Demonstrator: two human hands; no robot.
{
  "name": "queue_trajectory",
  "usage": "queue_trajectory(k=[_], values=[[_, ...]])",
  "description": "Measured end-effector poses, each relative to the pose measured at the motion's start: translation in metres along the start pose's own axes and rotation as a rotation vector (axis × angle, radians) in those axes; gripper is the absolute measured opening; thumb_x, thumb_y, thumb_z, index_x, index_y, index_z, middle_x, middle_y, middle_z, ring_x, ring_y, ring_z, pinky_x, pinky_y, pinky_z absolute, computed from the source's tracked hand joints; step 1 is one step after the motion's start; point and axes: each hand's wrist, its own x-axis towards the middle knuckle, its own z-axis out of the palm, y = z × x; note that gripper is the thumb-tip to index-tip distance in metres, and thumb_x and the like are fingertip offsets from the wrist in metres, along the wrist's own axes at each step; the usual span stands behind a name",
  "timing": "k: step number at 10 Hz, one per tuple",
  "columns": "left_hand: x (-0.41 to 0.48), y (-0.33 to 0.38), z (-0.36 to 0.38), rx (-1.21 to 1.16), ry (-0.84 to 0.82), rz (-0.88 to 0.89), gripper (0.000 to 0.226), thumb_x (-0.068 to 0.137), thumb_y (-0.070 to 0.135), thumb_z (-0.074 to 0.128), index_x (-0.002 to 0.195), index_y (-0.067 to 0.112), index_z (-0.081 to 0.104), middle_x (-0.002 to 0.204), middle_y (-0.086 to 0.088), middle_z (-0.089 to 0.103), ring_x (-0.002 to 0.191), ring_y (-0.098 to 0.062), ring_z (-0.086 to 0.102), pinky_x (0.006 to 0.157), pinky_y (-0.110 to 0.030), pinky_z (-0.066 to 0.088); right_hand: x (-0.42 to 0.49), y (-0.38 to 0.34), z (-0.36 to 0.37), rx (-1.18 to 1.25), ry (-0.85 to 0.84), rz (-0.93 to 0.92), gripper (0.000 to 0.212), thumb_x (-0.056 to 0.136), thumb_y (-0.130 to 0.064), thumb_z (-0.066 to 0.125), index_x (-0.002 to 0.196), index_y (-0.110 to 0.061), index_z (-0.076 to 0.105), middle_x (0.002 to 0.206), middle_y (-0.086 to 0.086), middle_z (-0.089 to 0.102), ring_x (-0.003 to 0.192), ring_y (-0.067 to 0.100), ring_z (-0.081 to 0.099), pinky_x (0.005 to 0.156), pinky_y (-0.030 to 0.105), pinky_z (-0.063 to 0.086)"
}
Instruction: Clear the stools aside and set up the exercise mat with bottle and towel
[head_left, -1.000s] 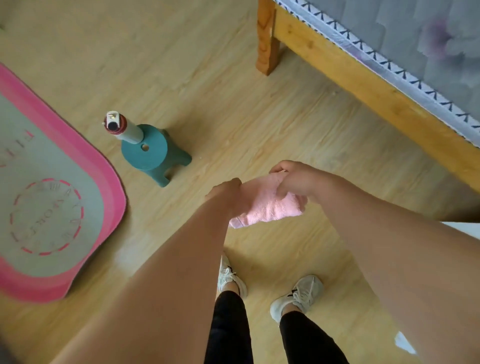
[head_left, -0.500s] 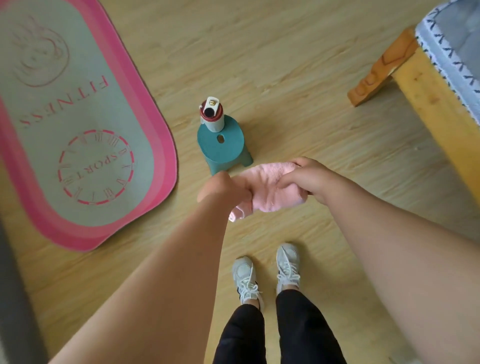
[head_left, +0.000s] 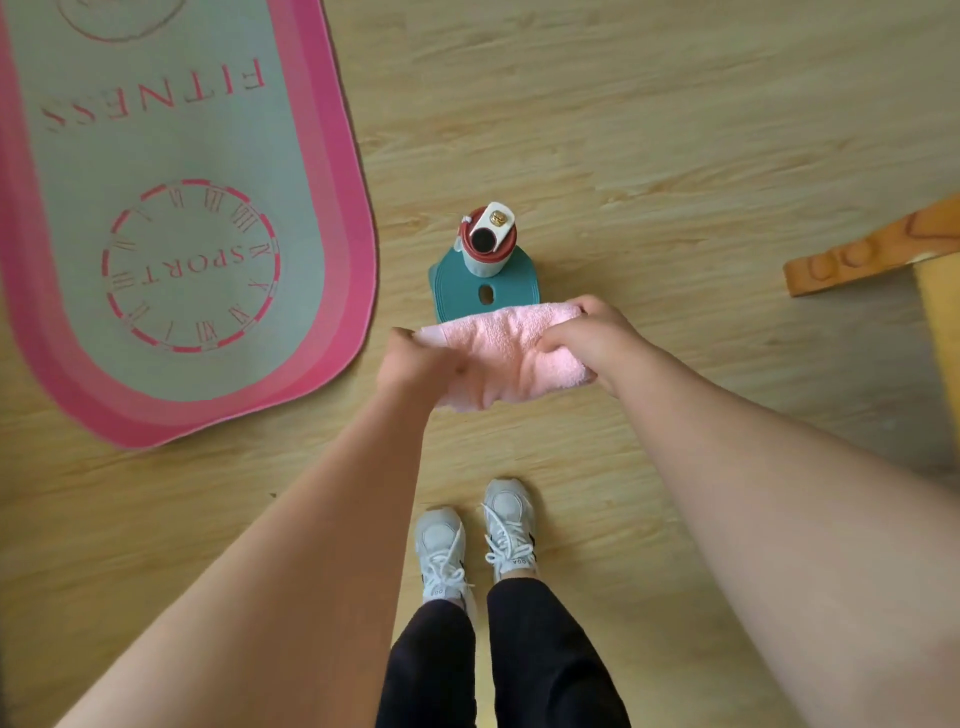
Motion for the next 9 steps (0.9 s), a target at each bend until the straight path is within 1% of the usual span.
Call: queue_trajectory(k=[1,2,3,4,5,6,7,8,9], values=[[0.046,0.005,0.012,-0.049,0.026,0.01,0.071,0.076,0.027,0.072,0.133,0.008,0.034,0.094,0.0,0.045,0.082,-0.017,0.047,0.072,-0.031,0.04,0.044,-0.003,0.017,-0.014,0.04,-0.005,0.058,0.067,-0.012,0.077,0.12,-0.019,0.055,0.113,0.003,0.061,0.097,0.023,0.058,0.077,0.031,0.048],[0.09,0.005,0.027,-0.097,0.064,0.005,0.059,0.079,0.027,0.071,0.123,0.006,0.039,0.084,0.004,0.043,0.073,-0.013,0.044,0.07,-0.03,0.039,0.094,0.0,0.036,-0.013,0.076,-0.033,0.065,0.068,-0.014,0.078,0.128,-0.018,0.052,0.112,0.001,0.059,0.095,0.021,0.057,0.076,0.029,0.045],[0.122,0.007,0.038,-0.118,0.034,0.024,0.057,0.08,0.023,0.07,0.125,0.005,0.039,0.09,0.001,0.047,0.082,-0.015,0.047,0.074,-0.03,0.04,0.132,0.005,0.046,-0.029,0.12,-0.067,0.065,0.071,-0.014,0.077,0.13,-0.019,0.05,0.117,0.001,0.056,0.093,0.02,0.054,0.071,0.027,0.041],[0.146,0.004,0.05,-0.097,-0.001,0.031,0.058,0.085,0.014,0.061,0.136,0.008,0.036,0.118,-0.009,0.055,0.106,-0.024,0.055,0.081,-0.031,0.043,0.164,0.013,0.057,-0.07,0.151,-0.097,0.067,0.075,-0.016,0.076,0.136,-0.019,0.047,0.129,0.005,0.055,0.101,0.021,0.055,0.075,0.028,0.04],[0.157,-0.003,0.057,-0.126,-0.057,0.024,0.069,0.088,0.009,0.056,0.149,0.013,0.023,0.141,-0.012,0.046,0.124,-0.03,0.048,0.089,-0.035,0.04,0.175,0.019,0.062,-0.158,0.138,-0.083,0.073,0.078,-0.017,0.073,0.143,-0.021,0.039,0.137,0.006,0.052,0.118,0.027,0.054,0.079,0.029,0.04],[0.155,-0.012,0.056,-0.152,-0.097,0.028,0.072,0.09,0.008,0.053,0.152,0.016,0.018,0.149,-0.008,0.039,0.131,-0.029,0.043,0.099,-0.036,0.037,0.173,0.025,0.061,-0.205,0.189,-0.074,0.075,0.08,-0.016,0.068,0.146,-0.021,0.035,0.141,0.006,0.049,0.123,0.027,0.052,0.081,0.027,0.039],[0.14,-0.017,0.048,-0.113,-0.102,0.044,0.07,0.091,0.008,0.052,0.152,0.018,0.018,0.152,-0.006,0.036,0.129,-0.026,0.044,0.086,-0.028,0.034,0.159,0.025,0.057,-0.207,0.178,-0.048,0.076,0.081,-0.014,0.066,0.149,-0.021,0.032,0.144,0.005,0.045,0.124,0.027,0.051,0.081,0.027,0.038],[0.119,-0.018,0.036,-0.057,-0.111,0.061,0.07,0.093,0.008,0.049,0.153,0.018,0.015,0.155,-0.006,0.031,0.117,-0.02,0.051,0.077,-0.021,0.036,0.139,0.018,0.055,-0.229,0.17,-0.063,0.075,0.082,-0.015,0.066,0.148,-0.02,0.033,0.144,0.005,0.046,0.123,0.027,0.052,0.081,0.027,0.038],[0.095,-0.013,0.017,0.003,-0.113,0.082,0.069,0.092,0.006,0.046,0.153,0.02,0.015,0.153,-0.007,0.034,0.077,-0.012,0.058,0.057,-0.018,0.043,0.111,0.001,0.055,-0.26,0.148,-0.07,0.071,0.083,-0.016,0.065,0.147,-0.019,0.035,0.142,0.006,0.048,0.121,0.027,0.052,0.08,0.027,0.038]])
